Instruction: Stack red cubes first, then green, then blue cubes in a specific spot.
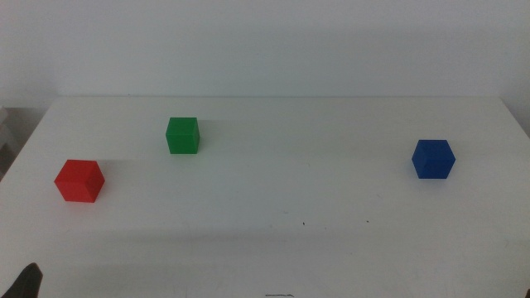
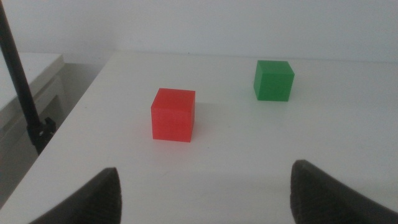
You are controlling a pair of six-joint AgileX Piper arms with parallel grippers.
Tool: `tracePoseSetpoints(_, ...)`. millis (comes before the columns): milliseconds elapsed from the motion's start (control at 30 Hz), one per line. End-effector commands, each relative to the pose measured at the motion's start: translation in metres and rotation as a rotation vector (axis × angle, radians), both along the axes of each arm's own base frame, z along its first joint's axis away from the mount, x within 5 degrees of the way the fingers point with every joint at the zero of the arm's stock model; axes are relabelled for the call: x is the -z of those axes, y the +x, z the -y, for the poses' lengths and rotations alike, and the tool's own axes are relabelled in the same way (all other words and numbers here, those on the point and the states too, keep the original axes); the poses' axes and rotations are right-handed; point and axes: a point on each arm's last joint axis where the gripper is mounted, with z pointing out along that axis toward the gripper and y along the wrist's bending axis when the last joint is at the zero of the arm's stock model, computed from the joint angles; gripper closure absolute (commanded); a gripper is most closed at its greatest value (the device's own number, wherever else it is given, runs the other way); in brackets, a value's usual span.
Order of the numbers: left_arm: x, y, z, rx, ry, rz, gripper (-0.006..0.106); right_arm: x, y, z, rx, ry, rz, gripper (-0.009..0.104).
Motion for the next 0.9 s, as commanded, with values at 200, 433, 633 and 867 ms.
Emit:
tracePoseSetpoints(200,-0.049,0.015,0.0,-0.004,-0.013,0.033,0.008,-0.011,0.0,0.0,0.003,-0.017,0.102,0.006)
tracePoseSetpoints(433,-0.088,0.042,0.0,-0.002,-0.012,-0.116,0.008,-0.011,0.0,0.0,0.003,-0.017,0.102,0.006)
tracePoseSetpoints(633,-0.12,0.059,0.0,0.001,-0.015,-0.236,0.008,-0.011,0.0,0.0,0.003,-0.017,0.102,0.006)
tracePoseSetpoints(867,-0.162,0.066,0.0,0.007,-0.006,-0.351,0.008,-0.011,0.0,0.0,0.003,-0.017,0.102,0.006)
